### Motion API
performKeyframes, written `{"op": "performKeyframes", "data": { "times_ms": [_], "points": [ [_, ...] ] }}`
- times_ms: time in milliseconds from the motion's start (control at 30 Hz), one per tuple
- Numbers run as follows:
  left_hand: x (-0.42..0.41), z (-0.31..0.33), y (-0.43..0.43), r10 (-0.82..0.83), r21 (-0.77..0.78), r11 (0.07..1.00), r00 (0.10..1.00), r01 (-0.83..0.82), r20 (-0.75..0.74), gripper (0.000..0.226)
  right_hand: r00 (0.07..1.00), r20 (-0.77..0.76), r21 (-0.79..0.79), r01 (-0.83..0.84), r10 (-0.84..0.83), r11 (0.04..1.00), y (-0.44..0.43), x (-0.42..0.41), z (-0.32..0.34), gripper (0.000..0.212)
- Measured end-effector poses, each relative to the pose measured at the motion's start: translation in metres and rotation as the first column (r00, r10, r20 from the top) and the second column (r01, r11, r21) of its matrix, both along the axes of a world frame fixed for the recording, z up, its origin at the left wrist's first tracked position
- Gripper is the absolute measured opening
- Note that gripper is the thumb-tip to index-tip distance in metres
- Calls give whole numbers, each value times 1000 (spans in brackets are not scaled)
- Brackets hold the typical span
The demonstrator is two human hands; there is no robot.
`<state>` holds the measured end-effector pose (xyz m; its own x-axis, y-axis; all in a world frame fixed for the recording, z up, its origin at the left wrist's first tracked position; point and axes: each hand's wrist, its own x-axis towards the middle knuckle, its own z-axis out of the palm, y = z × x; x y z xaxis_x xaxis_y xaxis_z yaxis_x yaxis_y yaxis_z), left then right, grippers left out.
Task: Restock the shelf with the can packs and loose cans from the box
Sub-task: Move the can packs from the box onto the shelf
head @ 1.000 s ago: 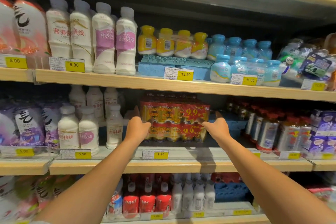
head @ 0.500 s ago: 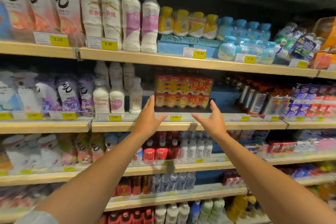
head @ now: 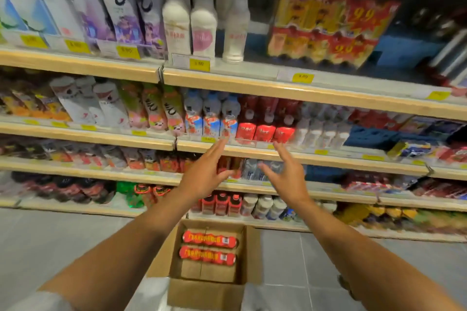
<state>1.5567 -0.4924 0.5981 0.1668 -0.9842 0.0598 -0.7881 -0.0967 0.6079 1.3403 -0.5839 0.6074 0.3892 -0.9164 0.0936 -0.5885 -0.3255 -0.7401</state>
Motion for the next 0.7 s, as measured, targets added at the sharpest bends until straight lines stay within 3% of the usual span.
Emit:
{"op": "performKeyframes", "data": {
  "times_ms": [167,300,533,700],
  "points": [
    [18,-112,33,21,183,983,999,-28,37,86,994,-77,222,-61,80,973,18,-3,-107,82],
    [36,-220,54,54,346,936,998,-63,37,81,964,-202,302,-106,173,947,24,-4,-209,82],
    [57,-426,69,80,520,849,995,-99,59,45,899,-328,437,-128,290,891,36,-10,-403,34],
    [70,-585,62,-71,692,718,981,-76,182,47,747,-492,535,-146,448,832,34,-1,-566,40]
  ]
}}
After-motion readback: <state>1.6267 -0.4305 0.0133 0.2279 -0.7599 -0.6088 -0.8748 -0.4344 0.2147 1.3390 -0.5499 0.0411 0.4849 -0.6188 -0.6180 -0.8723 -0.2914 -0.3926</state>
